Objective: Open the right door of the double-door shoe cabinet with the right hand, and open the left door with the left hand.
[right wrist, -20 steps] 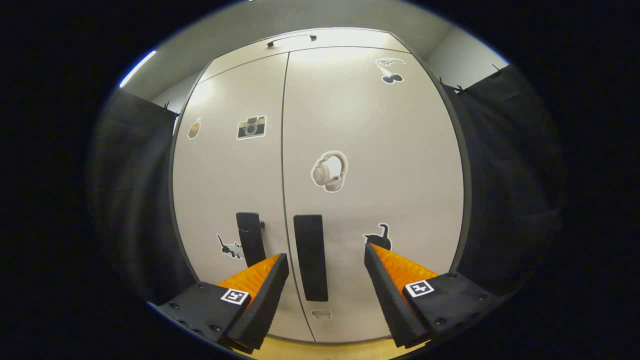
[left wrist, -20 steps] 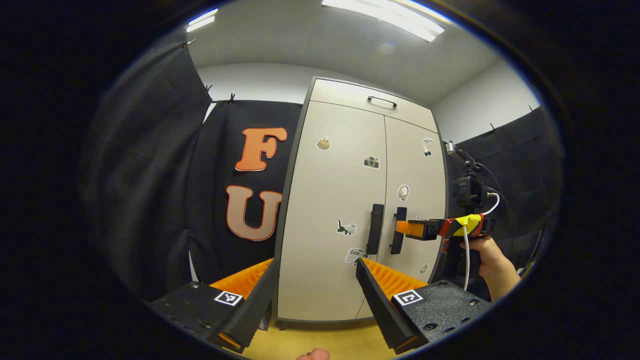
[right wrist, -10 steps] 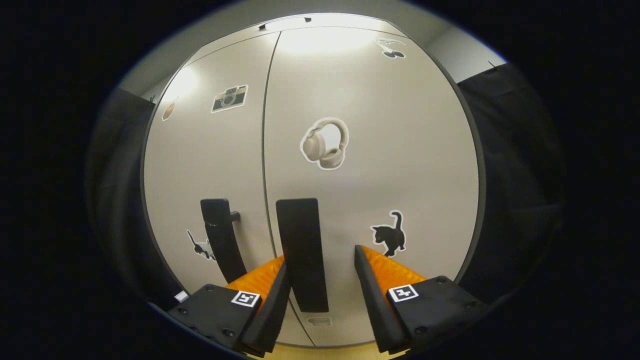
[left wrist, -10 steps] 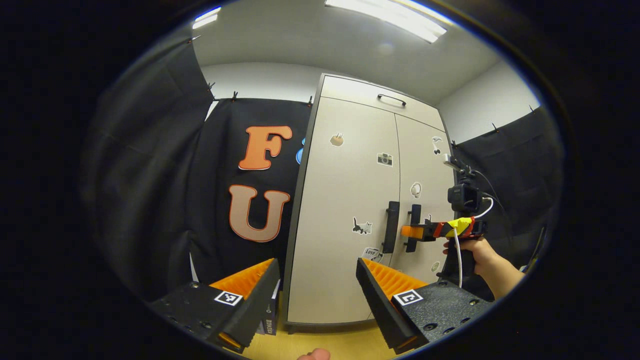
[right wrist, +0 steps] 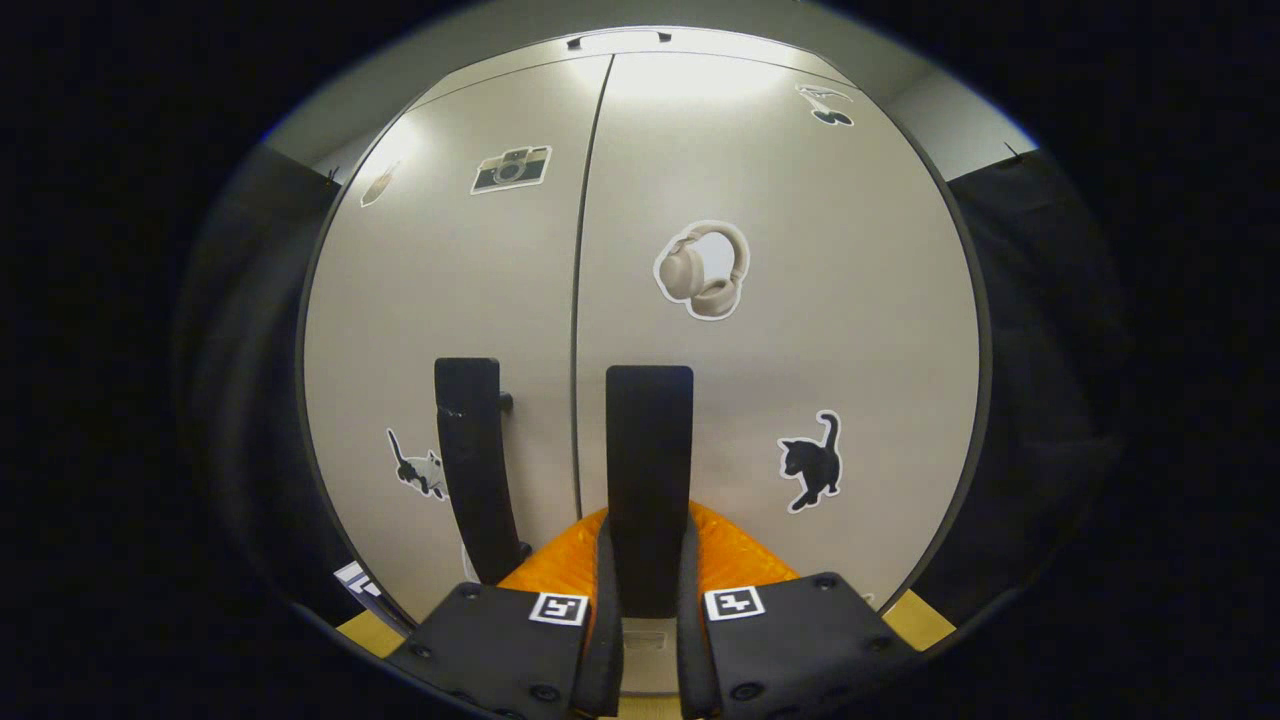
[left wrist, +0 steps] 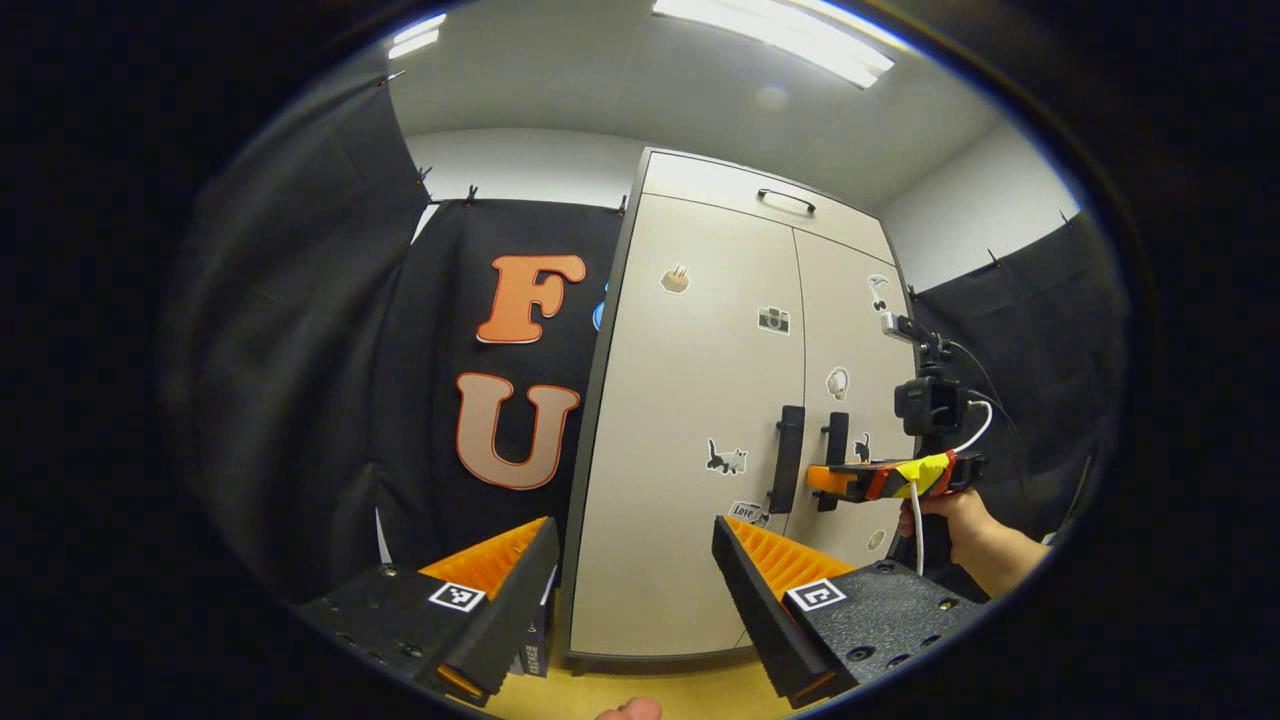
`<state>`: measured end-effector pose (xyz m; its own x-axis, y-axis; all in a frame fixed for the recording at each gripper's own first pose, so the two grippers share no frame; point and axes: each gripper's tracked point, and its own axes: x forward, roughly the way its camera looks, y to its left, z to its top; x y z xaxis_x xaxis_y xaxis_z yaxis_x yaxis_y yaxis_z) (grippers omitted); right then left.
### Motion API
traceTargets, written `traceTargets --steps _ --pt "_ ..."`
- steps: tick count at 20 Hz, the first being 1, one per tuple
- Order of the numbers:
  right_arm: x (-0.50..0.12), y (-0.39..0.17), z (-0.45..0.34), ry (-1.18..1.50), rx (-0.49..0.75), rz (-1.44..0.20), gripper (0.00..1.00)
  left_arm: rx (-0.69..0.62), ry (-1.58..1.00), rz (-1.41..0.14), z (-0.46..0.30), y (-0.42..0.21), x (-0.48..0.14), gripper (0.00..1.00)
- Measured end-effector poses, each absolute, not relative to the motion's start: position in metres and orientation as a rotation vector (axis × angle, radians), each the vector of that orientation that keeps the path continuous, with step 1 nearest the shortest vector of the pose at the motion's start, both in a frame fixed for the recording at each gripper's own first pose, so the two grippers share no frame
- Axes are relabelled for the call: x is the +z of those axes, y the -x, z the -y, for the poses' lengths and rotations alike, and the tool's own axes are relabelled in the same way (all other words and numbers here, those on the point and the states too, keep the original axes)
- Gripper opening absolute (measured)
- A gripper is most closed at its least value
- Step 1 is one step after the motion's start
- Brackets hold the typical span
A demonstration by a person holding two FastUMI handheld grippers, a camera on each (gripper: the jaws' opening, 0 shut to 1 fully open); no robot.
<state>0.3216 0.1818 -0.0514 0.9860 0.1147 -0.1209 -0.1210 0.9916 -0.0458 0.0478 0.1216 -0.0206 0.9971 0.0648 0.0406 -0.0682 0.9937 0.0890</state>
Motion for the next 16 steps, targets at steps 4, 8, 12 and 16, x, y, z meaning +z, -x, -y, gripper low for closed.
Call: traceTargets --steps 4,8,12,16 --pt "-0.053 -0.316 -0.181 0.024 0.147 -0.142 0.29 0.057 -0.008 0.011 -0.104 -0.052 -0.028 0.94" --pt "-0.054 -0.306 -0.182 0.001 0.237 -0.180 0.29 0.077 0.010 0.016 -0.091 -0.054 -0.026 0.94" --pt "-0.051 -0.292 -0.182 0.008 0.298 -0.183 0.29 0.080 -0.012 0.061 -0.075 -0.046 -0.020 0.94" --pt "-0.046 -0.278 -0.176 0.035 0.353 -0.197 0.29 0.080 -0.011 0.068 -0.060 -0.043 -0.021 0.94"
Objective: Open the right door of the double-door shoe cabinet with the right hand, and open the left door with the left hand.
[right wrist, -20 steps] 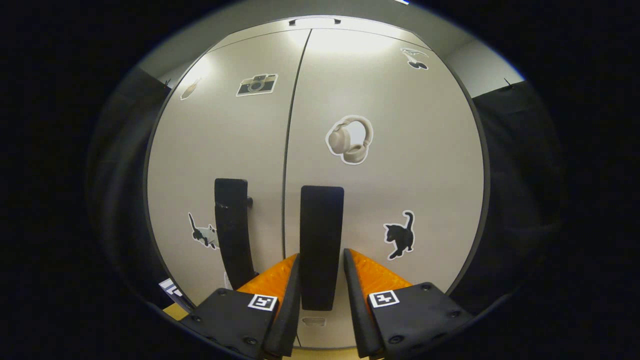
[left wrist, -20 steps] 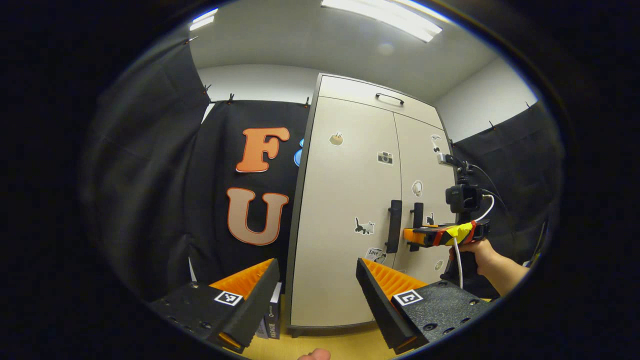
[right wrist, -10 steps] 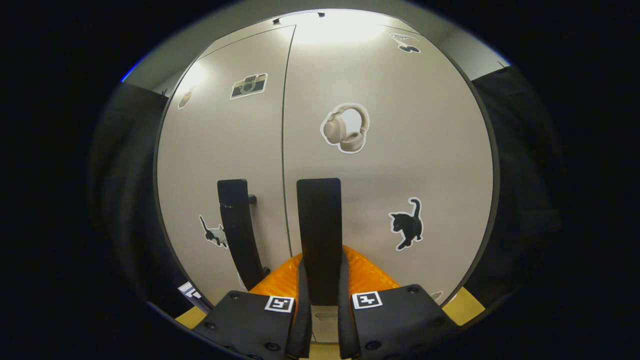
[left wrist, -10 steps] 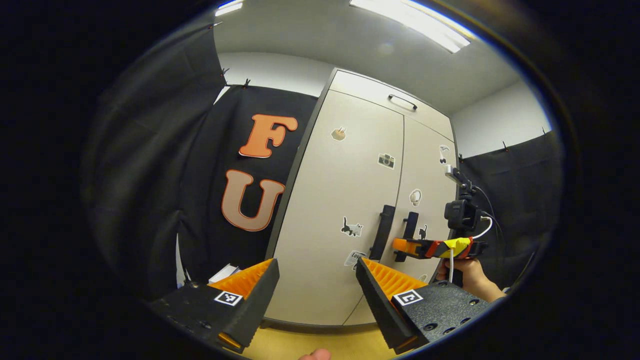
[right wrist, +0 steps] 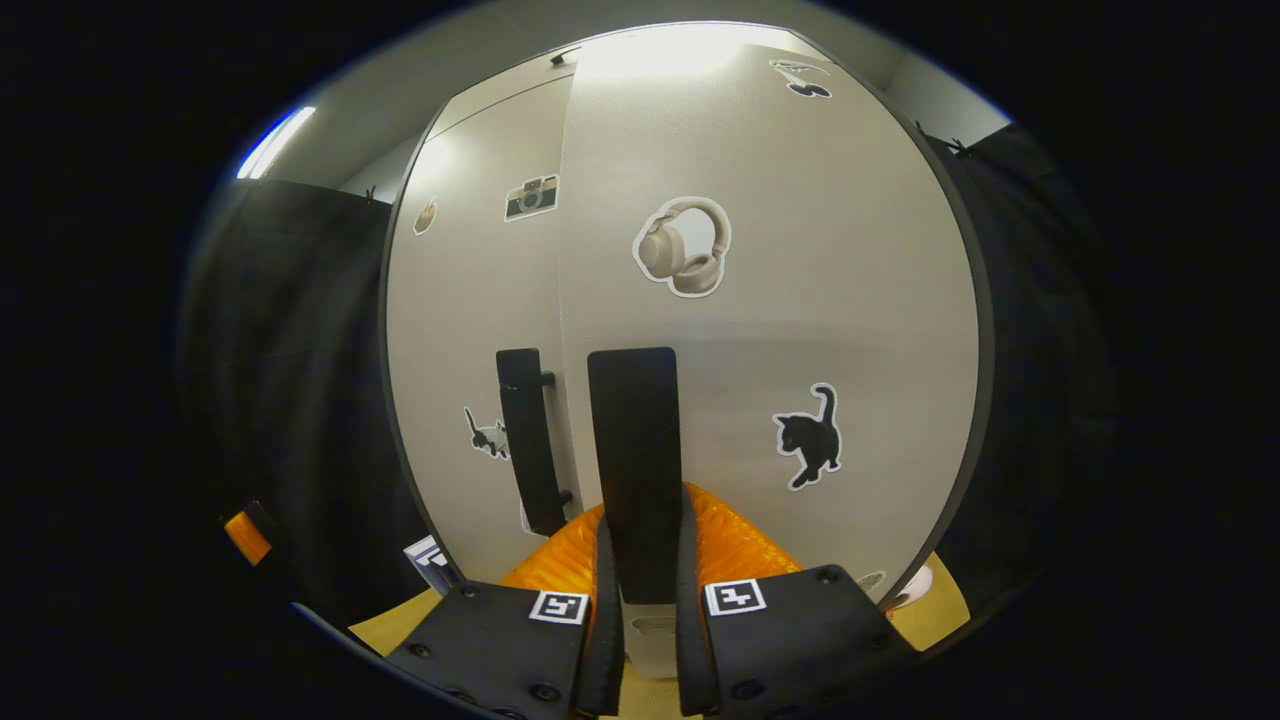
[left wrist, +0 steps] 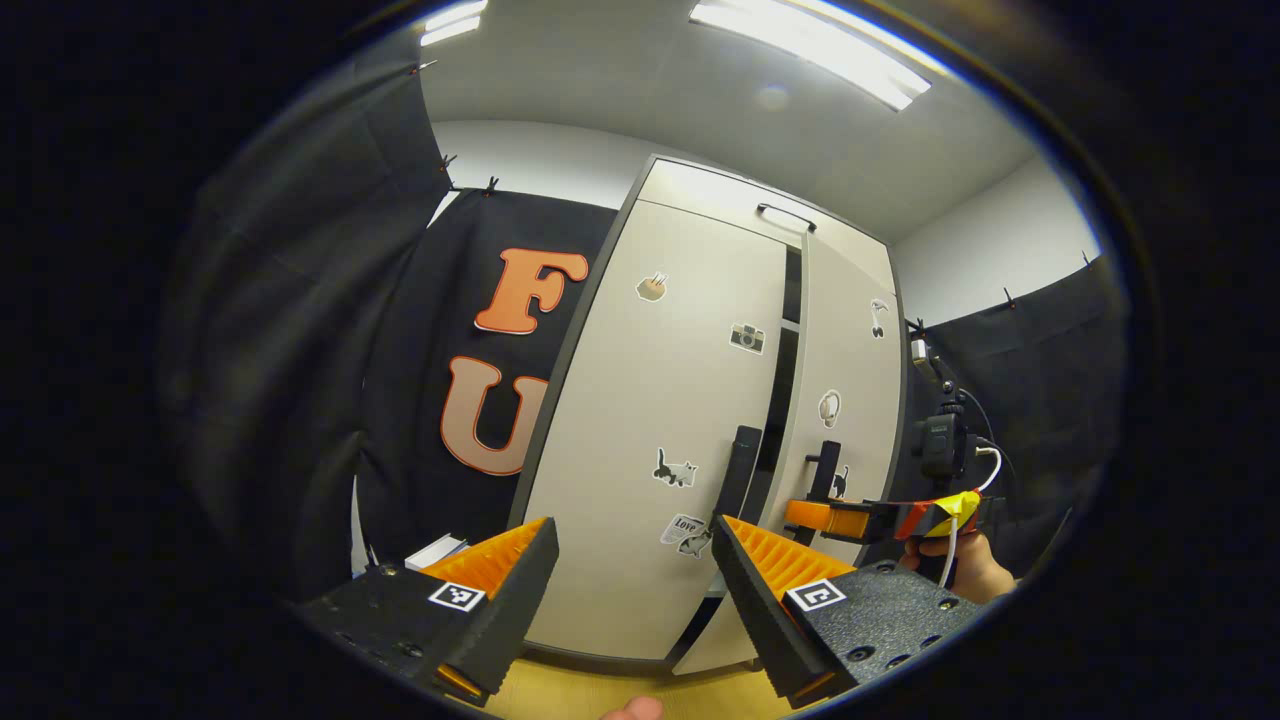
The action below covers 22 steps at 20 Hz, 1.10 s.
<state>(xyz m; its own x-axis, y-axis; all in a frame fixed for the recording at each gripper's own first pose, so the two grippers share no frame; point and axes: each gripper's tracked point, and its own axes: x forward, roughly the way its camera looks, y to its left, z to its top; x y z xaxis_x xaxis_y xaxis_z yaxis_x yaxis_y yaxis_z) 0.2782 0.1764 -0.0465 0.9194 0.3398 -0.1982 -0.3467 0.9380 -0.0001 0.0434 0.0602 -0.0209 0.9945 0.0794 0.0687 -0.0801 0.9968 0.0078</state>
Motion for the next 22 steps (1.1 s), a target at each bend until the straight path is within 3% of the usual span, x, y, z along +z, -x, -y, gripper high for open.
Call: traceTargets --steps 11,12,13,22 --pt "-0.039 -0.248 -0.159 0.031 0.467 -0.188 0.29 0.068 -0.056 0.068 -0.035 -0.046 -0.023 0.94" --pt "-0.038 -0.242 -0.158 0.017 0.478 -0.190 0.34 0.067 -0.061 0.069 -0.033 -0.047 -0.023 0.94" --pt "-0.037 -0.238 -0.156 0.008 0.485 -0.191 0.29 0.063 -0.061 0.066 -0.030 -0.050 -0.024 0.94" --pt "-0.032 -0.223 -0.127 0.012 0.484 -0.172 0.29 0.029 -0.051 0.045 -0.006 -0.055 -0.034 0.97"
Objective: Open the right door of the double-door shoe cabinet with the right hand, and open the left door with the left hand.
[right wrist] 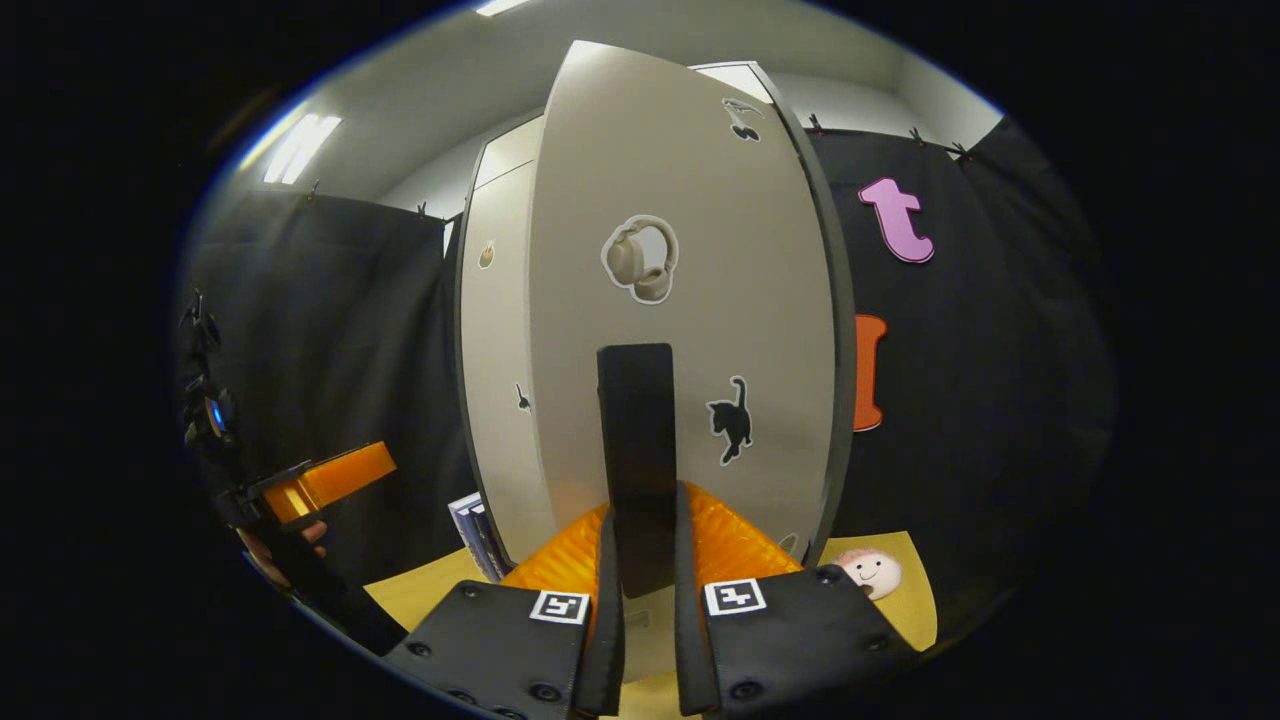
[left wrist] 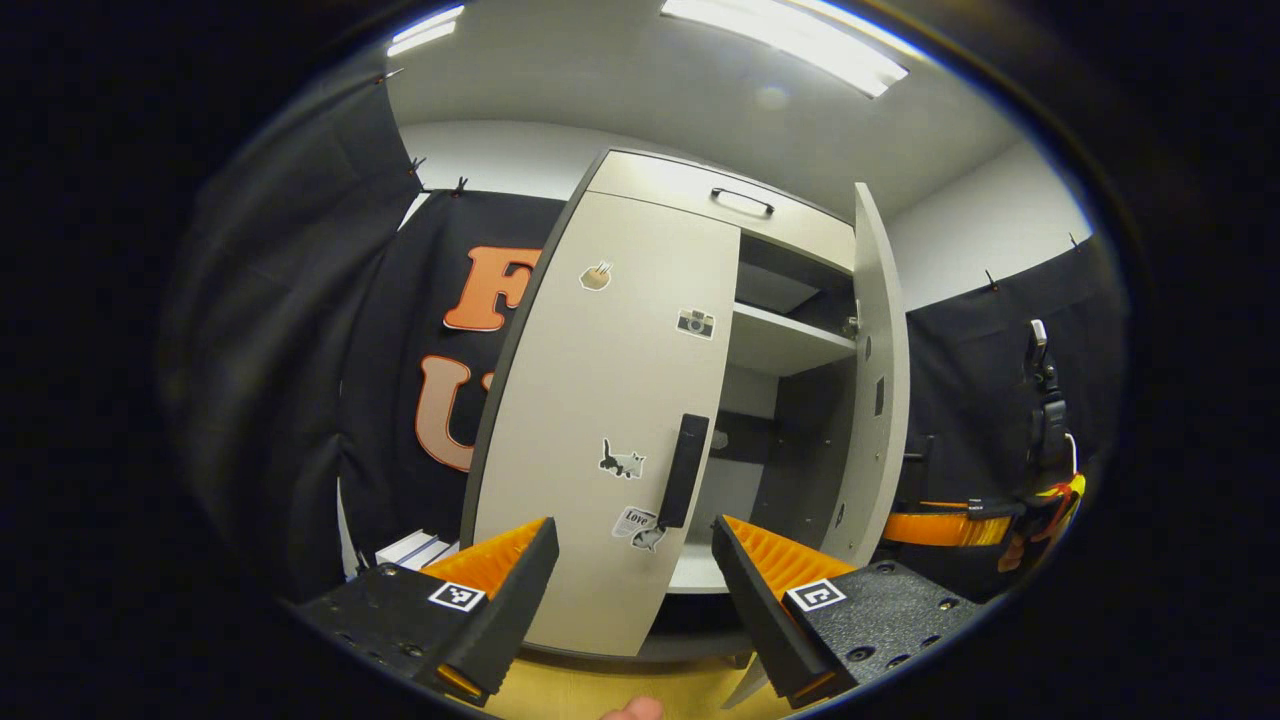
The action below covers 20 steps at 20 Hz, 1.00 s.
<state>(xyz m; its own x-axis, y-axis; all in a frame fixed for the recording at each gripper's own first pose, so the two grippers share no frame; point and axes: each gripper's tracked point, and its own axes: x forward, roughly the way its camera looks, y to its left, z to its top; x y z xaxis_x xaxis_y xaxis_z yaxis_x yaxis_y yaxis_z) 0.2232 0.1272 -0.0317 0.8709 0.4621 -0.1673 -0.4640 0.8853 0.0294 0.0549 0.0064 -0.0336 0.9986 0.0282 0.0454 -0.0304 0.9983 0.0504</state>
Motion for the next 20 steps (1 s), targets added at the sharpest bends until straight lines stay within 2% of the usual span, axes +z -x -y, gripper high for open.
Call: traceTargets --steps 2,8,9,12,13,15,16,20 --pt "-0.030 -0.221 -0.119 0.011 0.472 -0.166 0.29 0.019 -0.048 0.047 -0.003 -0.053 -0.034 0.94" --pt "-0.027 -0.220 -0.099 -0.027 0.411 -0.148 0.28 -0.007 -0.013 0.069 0.014 -0.053 -0.029 0.94" --pt "-0.027 -0.220 -0.094 -0.022 0.391 -0.143 0.28 -0.009 -0.018 0.068 0.015 -0.053 -0.030 0.97" --pt "-0.024 -0.224 -0.071 0.012 0.310 -0.130 0.27 -0.007 -0.032 0.067 0.016 -0.051 -0.031 0.94" --pt "-0.021 -0.225 -0.065 0.016 0.289 -0.122 0.17 -0.007 -0.030 0.065 0.016 -0.050 -0.032 0.94" --pt "-0.025 -0.232 -0.056 0.011 0.257 -0.122 0.17 -0.003 -0.031 0.060 0.015 -0.048 -0.033 0.97" --pt "-0.023 -0.233 -0.054 0.004 0.245 -0.123 0.17 0.000 -0.032 0.063 0.014 -0.047 -0.033 0.94" --pt "-0.023 -0.229 -0.051 -0.004 0.265 -0.130 0.16 0.008 -0.046 0.065 0.014 -0.048 -0.031 0.94"
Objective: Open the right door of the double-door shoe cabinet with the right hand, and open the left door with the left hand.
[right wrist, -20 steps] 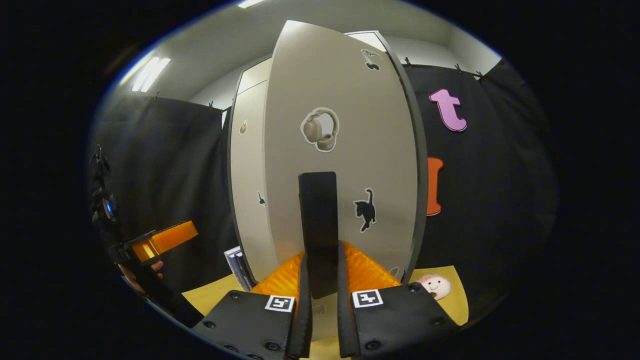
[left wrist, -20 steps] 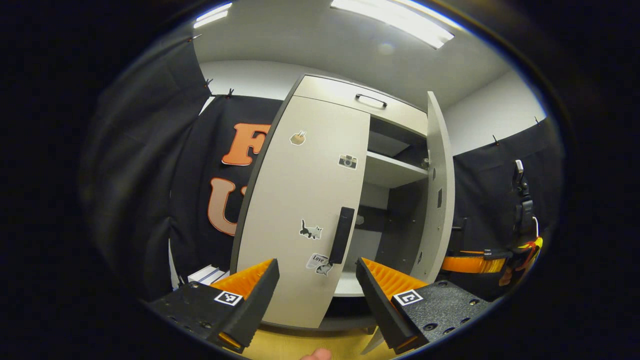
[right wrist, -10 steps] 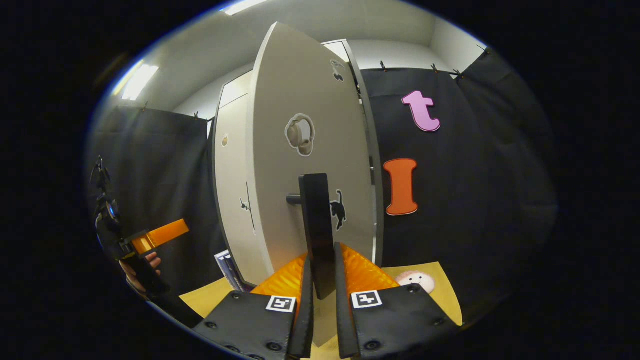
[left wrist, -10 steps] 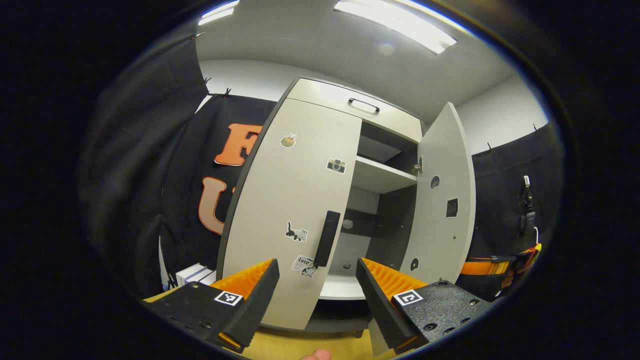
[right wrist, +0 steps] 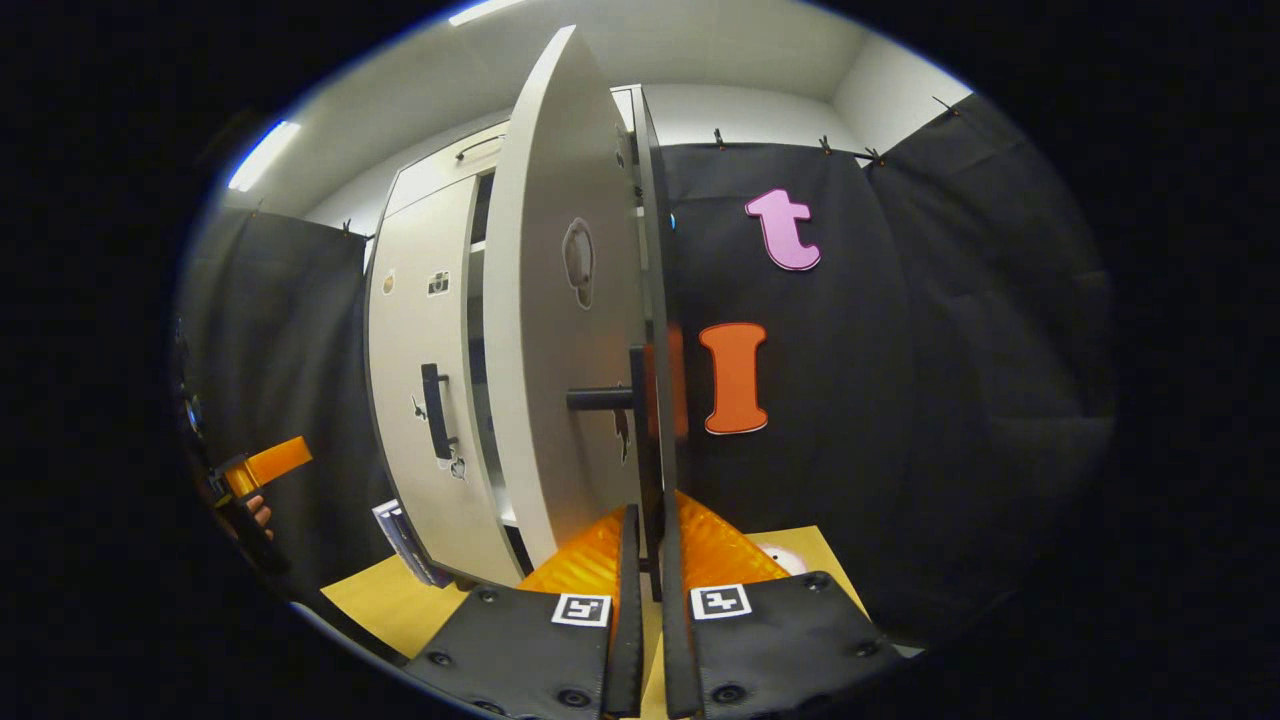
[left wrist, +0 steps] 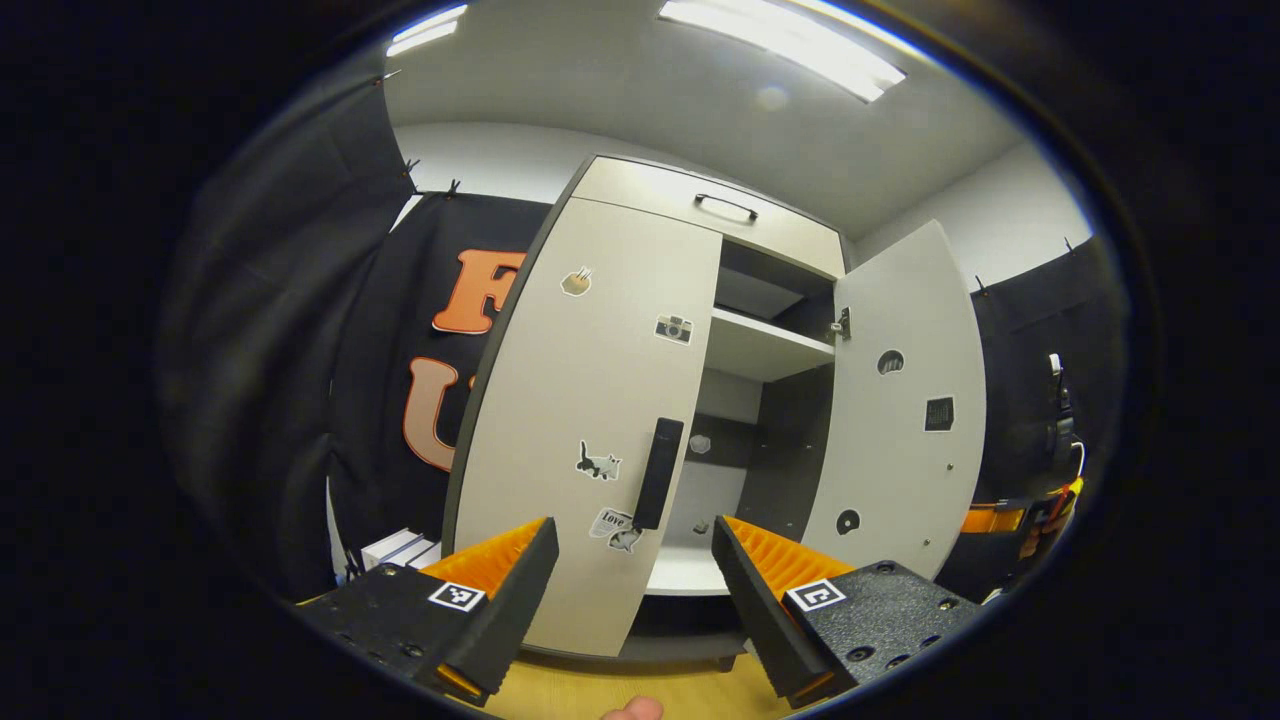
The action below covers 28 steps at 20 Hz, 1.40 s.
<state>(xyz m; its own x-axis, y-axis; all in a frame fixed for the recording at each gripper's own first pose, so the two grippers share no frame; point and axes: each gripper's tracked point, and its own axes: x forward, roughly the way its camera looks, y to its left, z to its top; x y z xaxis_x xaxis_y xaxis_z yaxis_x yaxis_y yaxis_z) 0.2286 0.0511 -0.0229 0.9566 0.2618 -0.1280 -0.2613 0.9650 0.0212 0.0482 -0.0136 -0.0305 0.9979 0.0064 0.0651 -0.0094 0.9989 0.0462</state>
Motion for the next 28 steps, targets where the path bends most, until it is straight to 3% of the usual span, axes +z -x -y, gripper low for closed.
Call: traceTargets --steps 9,13,28 --pt "-0.025 -0.228 -0.052 -0.013 0.320 -0.150 0.15 0.056 0.012 0.064 0.045 -0.023 -0.042 0.94" --pt "-0.023 -0.222 -0.046 -0.013 0.286 -0.146 0.16 0.033 -0.029 0.066 0.050 -0.024 -0.039 0.94" --pt "0.005 -0.187 -0.037 0.037 0.097 -0.031 0.14 -0.120 -0.122 0.017 0.046 -0.128 -0.036 0.94"
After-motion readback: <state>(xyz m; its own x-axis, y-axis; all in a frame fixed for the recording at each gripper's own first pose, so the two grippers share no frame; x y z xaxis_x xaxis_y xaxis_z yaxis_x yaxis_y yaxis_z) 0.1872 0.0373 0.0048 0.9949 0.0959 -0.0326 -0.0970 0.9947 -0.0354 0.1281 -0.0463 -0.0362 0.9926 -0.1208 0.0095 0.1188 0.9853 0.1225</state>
